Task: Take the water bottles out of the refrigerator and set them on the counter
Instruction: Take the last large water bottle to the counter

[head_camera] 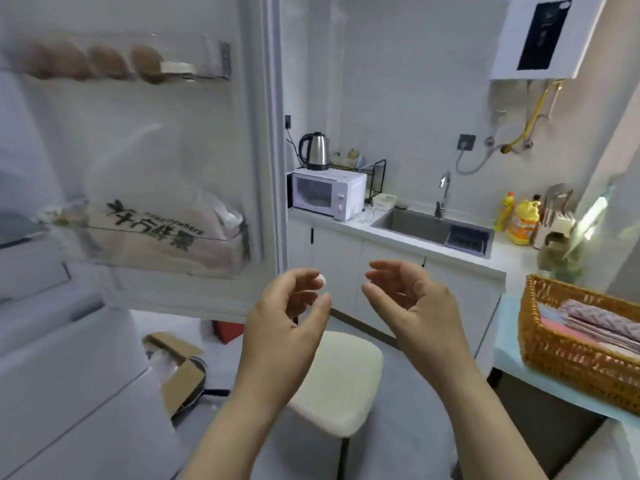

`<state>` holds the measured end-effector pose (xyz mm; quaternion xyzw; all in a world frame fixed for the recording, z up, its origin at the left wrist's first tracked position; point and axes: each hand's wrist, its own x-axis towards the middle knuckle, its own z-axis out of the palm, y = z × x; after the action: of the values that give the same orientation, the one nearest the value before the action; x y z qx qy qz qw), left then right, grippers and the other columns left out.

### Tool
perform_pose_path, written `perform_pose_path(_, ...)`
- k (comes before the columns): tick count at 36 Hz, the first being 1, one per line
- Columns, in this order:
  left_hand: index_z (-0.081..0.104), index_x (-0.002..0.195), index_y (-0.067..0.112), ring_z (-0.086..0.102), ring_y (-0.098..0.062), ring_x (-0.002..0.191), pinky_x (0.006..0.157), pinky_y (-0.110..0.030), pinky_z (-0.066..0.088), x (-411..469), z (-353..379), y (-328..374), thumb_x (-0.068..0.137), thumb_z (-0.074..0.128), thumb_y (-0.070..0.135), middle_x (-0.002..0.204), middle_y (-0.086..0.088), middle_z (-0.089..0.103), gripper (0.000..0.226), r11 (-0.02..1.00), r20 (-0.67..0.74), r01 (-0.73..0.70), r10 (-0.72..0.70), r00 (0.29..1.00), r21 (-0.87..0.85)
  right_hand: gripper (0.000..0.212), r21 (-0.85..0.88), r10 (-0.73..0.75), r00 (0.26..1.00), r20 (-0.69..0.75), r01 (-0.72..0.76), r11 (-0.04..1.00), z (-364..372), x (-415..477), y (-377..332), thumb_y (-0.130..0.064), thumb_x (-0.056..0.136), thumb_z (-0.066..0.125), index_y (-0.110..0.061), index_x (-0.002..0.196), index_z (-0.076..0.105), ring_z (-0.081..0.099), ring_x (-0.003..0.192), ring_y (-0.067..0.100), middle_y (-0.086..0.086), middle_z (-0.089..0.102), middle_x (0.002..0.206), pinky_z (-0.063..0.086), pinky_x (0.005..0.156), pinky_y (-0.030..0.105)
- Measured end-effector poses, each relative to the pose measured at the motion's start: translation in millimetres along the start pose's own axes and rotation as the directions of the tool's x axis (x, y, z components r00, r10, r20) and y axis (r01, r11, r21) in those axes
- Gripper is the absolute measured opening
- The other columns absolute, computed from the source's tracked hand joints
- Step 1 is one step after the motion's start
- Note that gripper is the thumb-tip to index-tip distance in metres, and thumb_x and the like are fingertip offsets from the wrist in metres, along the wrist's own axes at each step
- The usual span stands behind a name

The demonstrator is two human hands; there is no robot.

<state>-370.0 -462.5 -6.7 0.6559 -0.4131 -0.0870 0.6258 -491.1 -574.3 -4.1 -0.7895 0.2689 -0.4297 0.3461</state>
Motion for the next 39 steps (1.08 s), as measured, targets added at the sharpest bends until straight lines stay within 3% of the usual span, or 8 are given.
perform_pose_path(4, 0.064, 0.104, 0.032, 0.063, 0.004, 0.091, 0.083, -0.026, 0.055, 8, -28, 1, 0.087, 0.066, 0.021, 0.094, 0.016, 0.069, 0.02, 0.999, -0.159, 0.019, -0.012, 0.987, 0.042, 0.022, 0.123, -0.088, 0.992, 0.087, 0.077, 0.989, 27, 27, -12, -0.025, 0.086, 0.071, -0.032, 0.106, 0.065, 0.066, 0.092, -0.001, -0.016, 0.07, 0.095, 0.055, 0.085, 0.021)
perform_pose_path(9, 0.065, 0.103, 0.03, 0.062, 0.006, 0.092, 0.074, -0.006, 0.049, 12, -55, 2, 0.088, 0.065, 0.016, 0.096, 0.015, 0.069, 0.02, 0.994, -0.329, 0.043, -0.007, 0.944, 0.101, 0.023, 0.243, -0.205, 0.959, 0.195, 0.155, 0.958, 64, 51, -27, -0.024, 0.085, 0.071, -0.025, 0.108, 0.067, 0.068, 0.092, 0.006, -0.01, 0.071, 0.095, 0.056, 0.086, 0.029)
perform_pose_path(11, 0.065, 0.101, 0.03, 0.063, 0.004, 0.091, 0.072, -0.008, 0.049, 11, -68, 0, 0.087, 0.065, 0.016, 0.096, 0.015, 0.069, 0.02, 0.992, -0.384, 0.058, -0.012, 0.923, 0.111, 0.022, 0.285, -0.24, 0.944, 0.228, 0.172, 0.943, 80, 57, -33, -0.024, 0.086, 0.07, -0.027, 0.107, 0.066, 0.067, 0.093, 0.005, -0.011, 0.07, 0.094, 0.056, 0.086, 0.029)
perform_pose_path(14, 0.064, 0.1, 0.032, 0.063, 0.005, 0.091, 0.082, -0.015, 0.049, 8, -89, -5, 0.088, 0.065, 0.017, 0.096, 0.015, 0.069, 0.02, 0.984, -0.44, 0.088, -0.01, 0.898, 0.157, 0.022, 0.332, -0.276, 0.92, 0.279, 0.178, 0.926, 106, 60, -42, -0.025, 0.086, 0.07, -0.028, 0.107, 0.066, 0.067, 0.094, 0.003, -0.013, 0.07, 0.095, 0.056, 0.086, 0.025)
perform_pose_path(18, 0.064, 0.099, 0.032, 0.063, 0.004, 0.093, 0.083, -0.012, 0.048, 3, -124, -13, 0.088, 0.066, 0.015, 0.097, 0.014, 0.069, 0.021, 0.974, -0.529, 0.113, 0.008, 0.848, 0.194, 0.023, 0.408, -0.311, 0.899, 0.307, 0.171, 0.897, 145, 62, -59, -0.023, 0.085, 0.07, -0.023, 0.108, 0.068, 0.067, 0.094, 0.003, -0.012, 0.071, 0.096, 0.056, 0.086, 0.024)
perform_pose_path(28, 0.063, 0.099, 0.033, 0.064, 0.0, 0.094, 0.087, -0.021, 0.051, 11, -239, -47, 0.087, 0.067, 0.014, 0.098, 0.014, 0.069, 0.023, 0.963, -0.649, 0.142, 0.042, 0.76, 0.229, 0.023, 0.526, -0.391, 0.833, 0.392, 0.146, 0.838, 274, 61, -121, -0.019, 0.085, 0.07, -0.02, 0.108, 0.068, 0.066, 0.092, -0.001, -0.012, 0.07, 0.095, 0.052, 0.082, 0.013)
perform_pose_path(35, 0.063, 0.101, 0.03, 0.064, 0.001, 0.092, 0.084, -0.013, 0.05, 32, -331, -71, 0.087, 0.066, 0.013, 0.098, 0.013, 0.069, 0.022, 0.958, -0.696, 0.161, 0.051, 0.716, 0.236, 0.021, 0.567, -0.424, 0.802, 0.421, 0.132, 0.813, 365, 73, -167, -0.018, 0.085, 0.07, -0.033, 0.1, 0.065, 0.067, 0.093, 0.002, -0.011, 0.071, 0.093, 0.053, 0.086, 0.02)
perform_pose_path(39, 0.065, 0.103, 0.026, 0.065, 0.0, 0.091, 0.083, -0.012, 0.05, 50, -373, -86, 0.086, 0.067, 0.012, 0.096, 0.013, 0.069, 0.022, 0.958, -0.706, 0.169, 0.047, 0.707, 0.233, 0.02, 0.577, -0.418, 0.804, 0.423, 0.116, 0.808, 407, 84, -184, -0.02, 0.085, 0.07, -0.031, 0.102, 0.066, 0.067, 0.093, 0.003, -0.01, 0.071, 0.095, 0.054, 0.086, 0.02)
